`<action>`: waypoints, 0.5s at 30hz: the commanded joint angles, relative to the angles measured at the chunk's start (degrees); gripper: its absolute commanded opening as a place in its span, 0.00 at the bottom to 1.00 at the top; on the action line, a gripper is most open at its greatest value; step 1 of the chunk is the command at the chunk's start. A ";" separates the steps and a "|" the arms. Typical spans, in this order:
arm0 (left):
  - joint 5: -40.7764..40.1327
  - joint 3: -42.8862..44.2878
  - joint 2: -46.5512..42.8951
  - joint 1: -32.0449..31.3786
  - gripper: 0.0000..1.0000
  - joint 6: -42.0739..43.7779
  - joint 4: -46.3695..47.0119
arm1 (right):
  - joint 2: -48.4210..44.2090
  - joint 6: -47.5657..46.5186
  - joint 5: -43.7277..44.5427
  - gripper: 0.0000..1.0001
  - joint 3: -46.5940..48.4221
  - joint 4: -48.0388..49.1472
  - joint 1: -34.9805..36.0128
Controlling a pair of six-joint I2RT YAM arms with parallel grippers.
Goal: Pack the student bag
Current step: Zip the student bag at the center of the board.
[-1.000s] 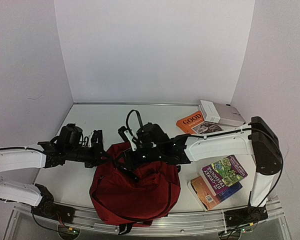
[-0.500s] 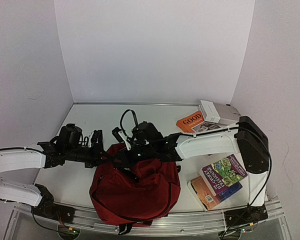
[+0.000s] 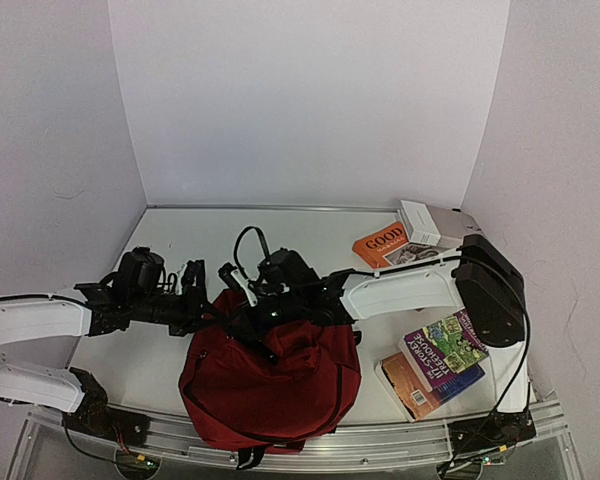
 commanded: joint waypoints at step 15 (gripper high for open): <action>-2.56 2.12 -0.03 -6.77 0.59 4.53 -12.16 | -4.64 7.42 13.03 0.00 -4.03 4.40 0.22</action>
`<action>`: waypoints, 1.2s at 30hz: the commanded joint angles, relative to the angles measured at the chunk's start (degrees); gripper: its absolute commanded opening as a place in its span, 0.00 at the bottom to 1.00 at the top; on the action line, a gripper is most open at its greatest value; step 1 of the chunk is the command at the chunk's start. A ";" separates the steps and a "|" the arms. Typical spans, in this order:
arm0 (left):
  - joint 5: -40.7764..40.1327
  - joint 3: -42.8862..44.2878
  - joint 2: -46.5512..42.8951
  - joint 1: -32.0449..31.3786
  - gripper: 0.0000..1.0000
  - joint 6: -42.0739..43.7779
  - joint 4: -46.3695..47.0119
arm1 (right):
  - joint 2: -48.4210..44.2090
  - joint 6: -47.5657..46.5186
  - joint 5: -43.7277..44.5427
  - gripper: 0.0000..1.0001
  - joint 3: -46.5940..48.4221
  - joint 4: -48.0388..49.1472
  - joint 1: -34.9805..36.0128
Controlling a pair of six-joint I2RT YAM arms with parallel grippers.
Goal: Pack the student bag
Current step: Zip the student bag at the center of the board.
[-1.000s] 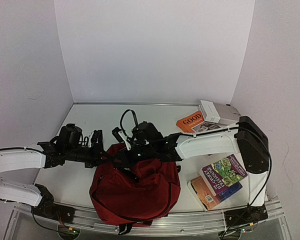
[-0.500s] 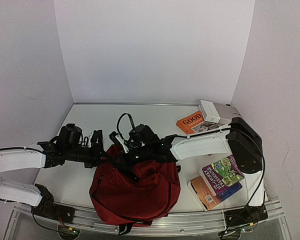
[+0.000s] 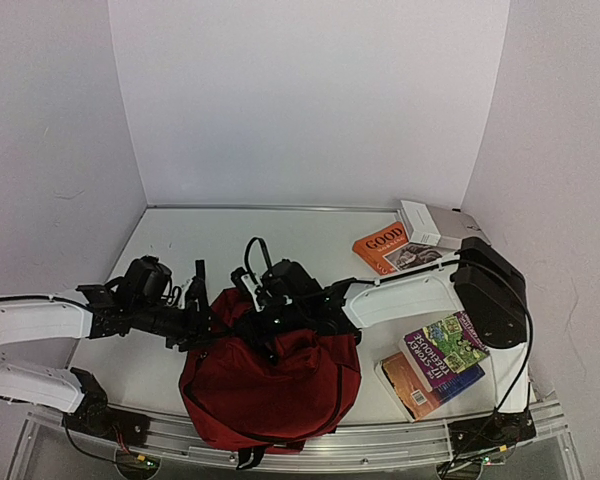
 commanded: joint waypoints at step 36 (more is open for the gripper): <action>-9.76 4.87 1.48 -8.32 0.00 0.85 -9.82 | -19.04 4.62 20.54 0.00 -10.72 1.14 0.16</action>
